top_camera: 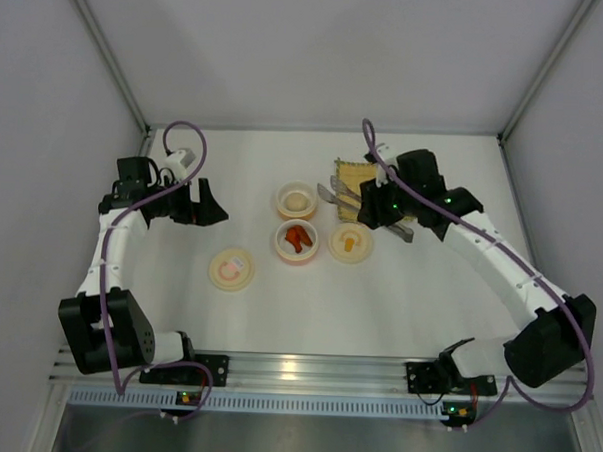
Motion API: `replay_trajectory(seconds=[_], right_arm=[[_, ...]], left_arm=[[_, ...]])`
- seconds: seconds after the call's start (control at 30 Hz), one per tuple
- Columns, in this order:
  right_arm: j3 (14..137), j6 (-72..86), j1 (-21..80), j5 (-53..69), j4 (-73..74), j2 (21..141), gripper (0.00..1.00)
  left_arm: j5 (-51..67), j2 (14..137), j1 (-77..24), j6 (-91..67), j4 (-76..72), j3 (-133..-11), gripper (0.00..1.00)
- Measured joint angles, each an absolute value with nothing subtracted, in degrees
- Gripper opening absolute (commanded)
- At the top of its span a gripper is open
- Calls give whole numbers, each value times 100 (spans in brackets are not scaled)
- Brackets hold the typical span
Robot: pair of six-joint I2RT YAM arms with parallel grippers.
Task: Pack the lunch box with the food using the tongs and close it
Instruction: Place the fake food in the packing box, then place the clamp at the center of the board.
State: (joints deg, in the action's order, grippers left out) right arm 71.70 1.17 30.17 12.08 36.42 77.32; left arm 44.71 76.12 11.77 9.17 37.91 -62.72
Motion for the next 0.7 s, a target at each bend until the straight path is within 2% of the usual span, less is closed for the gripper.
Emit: replay_trajectory(seconds=[0.43, 0.57, 0.7], right_arm=[[7168, -897, -113, 1267, 3664, 7824, 45], [7279, -1149, -836, 1068, 3616, 8471, 44], [7450, -1153, -1031, 816, 3548, 9319, 44]], left_arm=[[4410, 7513, 1177, 937, 3872, -6289, 98], [4388, 7516, 1177, 928, 3865, -6300, 98], [4390, 7529, 1177, 888, 3863, -6302, 98]])
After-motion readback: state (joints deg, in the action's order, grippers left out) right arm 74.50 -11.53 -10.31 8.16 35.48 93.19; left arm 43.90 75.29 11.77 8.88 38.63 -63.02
